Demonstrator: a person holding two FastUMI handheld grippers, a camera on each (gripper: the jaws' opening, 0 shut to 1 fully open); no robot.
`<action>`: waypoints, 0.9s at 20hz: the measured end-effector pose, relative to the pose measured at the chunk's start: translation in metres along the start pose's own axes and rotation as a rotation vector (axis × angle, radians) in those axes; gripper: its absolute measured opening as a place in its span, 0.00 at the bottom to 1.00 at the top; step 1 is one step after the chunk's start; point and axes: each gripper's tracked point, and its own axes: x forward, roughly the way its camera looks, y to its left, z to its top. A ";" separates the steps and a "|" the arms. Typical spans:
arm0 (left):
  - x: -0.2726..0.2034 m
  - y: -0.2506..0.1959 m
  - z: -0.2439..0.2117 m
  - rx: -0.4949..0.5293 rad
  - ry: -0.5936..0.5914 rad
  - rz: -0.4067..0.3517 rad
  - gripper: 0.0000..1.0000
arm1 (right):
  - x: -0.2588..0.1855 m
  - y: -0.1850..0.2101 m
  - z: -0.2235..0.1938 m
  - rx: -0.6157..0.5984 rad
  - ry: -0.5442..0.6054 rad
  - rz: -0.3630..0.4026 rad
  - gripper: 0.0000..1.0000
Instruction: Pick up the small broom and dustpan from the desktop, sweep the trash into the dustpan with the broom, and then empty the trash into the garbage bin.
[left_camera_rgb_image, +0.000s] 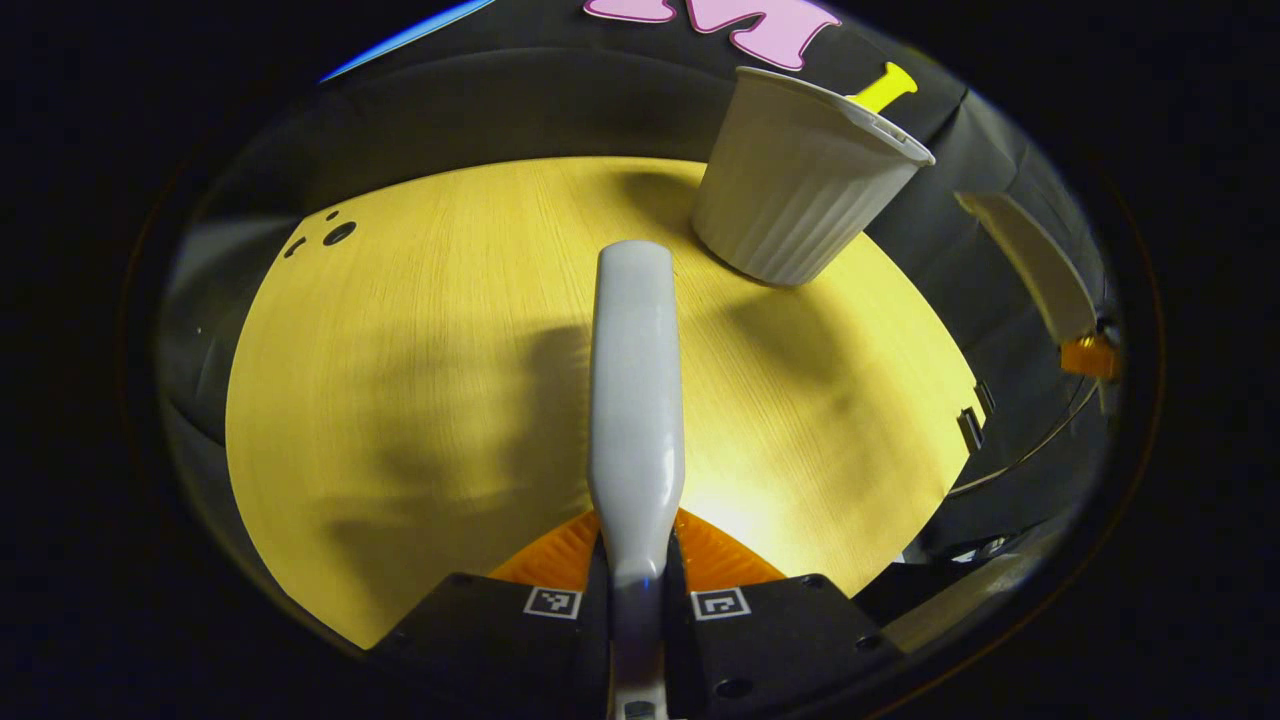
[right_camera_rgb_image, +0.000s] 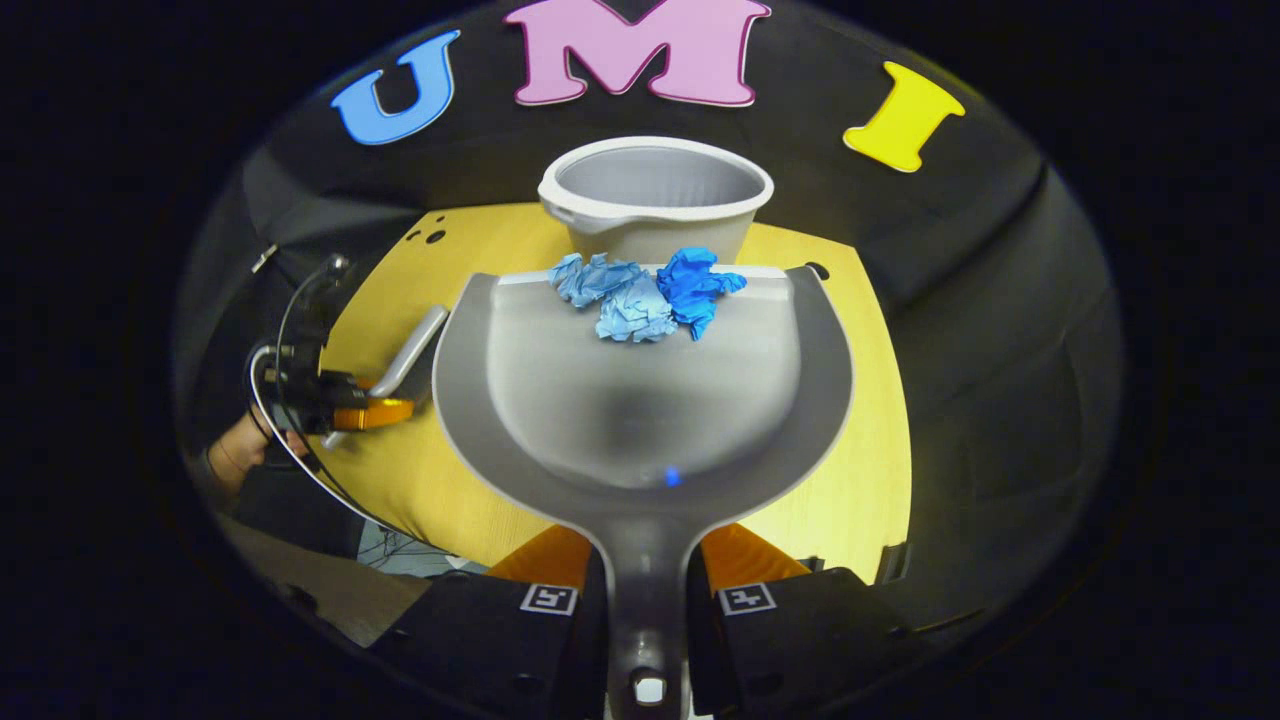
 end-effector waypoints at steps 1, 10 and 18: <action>-0.002 0.003 -0.004 -0.001 -0.001 0.000 0.26 | -0.009 -0.001 0.013 0.012 -0.012 0.009 0.36; -0.005 0.022 -0.023 -0.020 -0.009 0.003 0.25 | -0.017 -0.044 0.124 -0.045 0.006 -0.062 0.36; 0.000 0.018 -0.027 -0.026 -0.016 -0.009 0.25 | 0.003 -0.099 0.185 -0.386 0.127 -0.341 0.36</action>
